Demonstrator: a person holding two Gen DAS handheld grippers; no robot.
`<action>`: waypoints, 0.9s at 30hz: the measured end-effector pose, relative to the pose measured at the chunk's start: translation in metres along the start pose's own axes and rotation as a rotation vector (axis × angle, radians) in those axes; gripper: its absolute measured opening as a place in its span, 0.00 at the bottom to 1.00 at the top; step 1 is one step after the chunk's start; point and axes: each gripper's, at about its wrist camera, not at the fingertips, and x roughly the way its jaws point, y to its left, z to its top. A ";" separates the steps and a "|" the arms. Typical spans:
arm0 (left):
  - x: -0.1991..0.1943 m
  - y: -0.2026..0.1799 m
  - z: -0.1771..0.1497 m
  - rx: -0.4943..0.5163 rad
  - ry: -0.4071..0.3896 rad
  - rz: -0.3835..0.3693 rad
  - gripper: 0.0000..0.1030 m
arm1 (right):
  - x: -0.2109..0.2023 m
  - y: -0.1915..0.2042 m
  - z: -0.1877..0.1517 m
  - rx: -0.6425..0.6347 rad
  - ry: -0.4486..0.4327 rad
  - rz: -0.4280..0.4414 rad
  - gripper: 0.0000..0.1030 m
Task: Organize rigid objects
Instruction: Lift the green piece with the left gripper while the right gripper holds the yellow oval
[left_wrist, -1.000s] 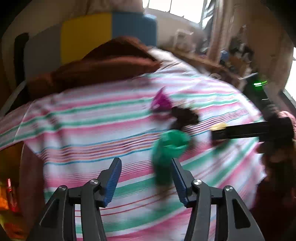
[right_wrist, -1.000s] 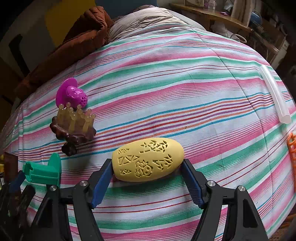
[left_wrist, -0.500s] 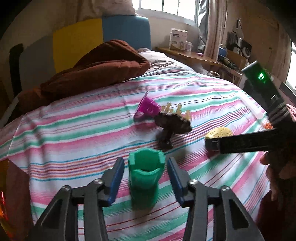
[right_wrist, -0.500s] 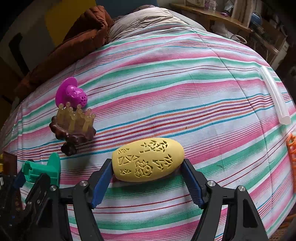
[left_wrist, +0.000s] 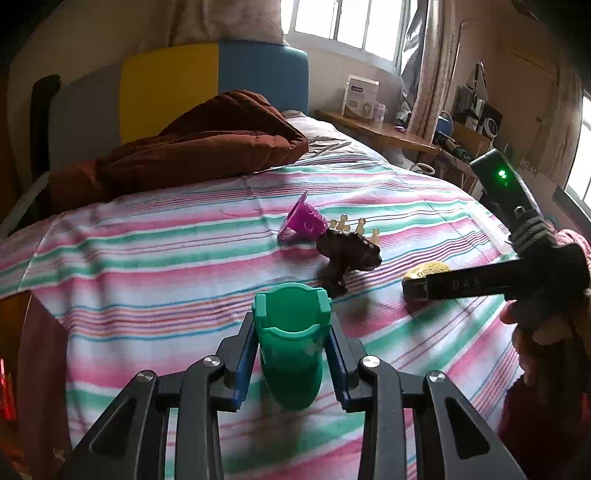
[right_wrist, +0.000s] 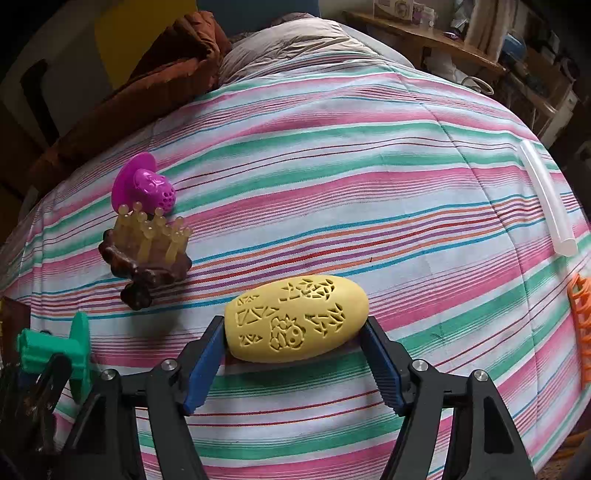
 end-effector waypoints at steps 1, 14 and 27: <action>-0.002 0.001 -0.001 -0.006 0.007 -0.006 0.34 | 0.002 0.001 0.001 0.000 -0.004 0.000 0.70; -0.068 0.003 -0.006 -0.039 -0.062 -0.100 0.34 | -0.008 0.008 0.002 -0.021 -0.048 -0.015 0.70; -0.145 0.051 -0.027 -0.087 -0.149 -0.040 0.34 | -0.015 0.010 0.001 -0.043 -0.083 -0.004 0.70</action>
